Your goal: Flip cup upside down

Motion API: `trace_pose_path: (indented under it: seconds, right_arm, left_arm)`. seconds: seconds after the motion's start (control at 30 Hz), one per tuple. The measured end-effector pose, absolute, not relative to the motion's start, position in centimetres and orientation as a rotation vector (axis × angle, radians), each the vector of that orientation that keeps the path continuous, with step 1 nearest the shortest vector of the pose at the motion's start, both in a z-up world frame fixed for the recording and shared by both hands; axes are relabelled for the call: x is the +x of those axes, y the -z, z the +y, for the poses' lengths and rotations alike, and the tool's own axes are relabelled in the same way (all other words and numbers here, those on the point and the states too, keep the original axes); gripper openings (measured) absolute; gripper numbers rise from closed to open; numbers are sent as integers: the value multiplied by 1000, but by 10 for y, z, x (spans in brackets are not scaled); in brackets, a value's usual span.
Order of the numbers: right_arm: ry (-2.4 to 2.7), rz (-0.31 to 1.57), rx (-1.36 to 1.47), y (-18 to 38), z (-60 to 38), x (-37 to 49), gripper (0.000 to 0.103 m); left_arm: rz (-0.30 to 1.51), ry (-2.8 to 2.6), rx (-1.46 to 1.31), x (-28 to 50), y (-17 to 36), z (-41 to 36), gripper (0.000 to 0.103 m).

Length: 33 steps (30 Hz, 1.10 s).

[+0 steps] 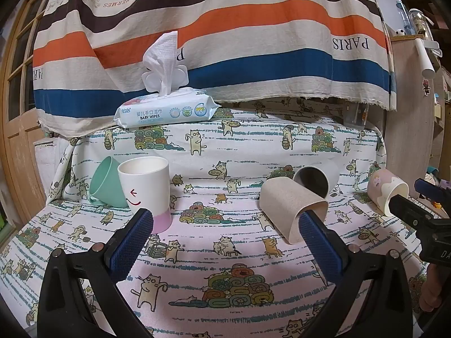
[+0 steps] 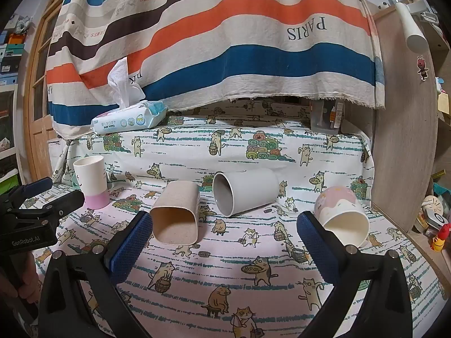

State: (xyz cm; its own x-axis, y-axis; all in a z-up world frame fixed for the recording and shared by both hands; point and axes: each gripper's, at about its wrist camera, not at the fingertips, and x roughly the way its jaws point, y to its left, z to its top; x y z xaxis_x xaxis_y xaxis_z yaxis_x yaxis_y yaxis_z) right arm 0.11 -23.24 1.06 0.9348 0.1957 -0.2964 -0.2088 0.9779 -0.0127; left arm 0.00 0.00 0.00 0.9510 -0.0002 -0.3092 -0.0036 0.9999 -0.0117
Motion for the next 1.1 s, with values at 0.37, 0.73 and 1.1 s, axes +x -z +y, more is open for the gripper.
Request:
trace_pose_path:
  seconds: [0.37, 0.73, 1.1]
  right_arm:
    - [-207, 299, -44, -11, -232, 1, 103]
    - [-207, 299, -44, -11, -231, 1, 103]
    - [-207, 299, -44, -10, -233, 1, 103]
  left_arm:
    - [316, -2, -12, 0, 0, 0, 103]
    - [316, -2, -12, 0, 0, 0, 103]
    - [317, -2, -12, 0, 0, 0, 103]
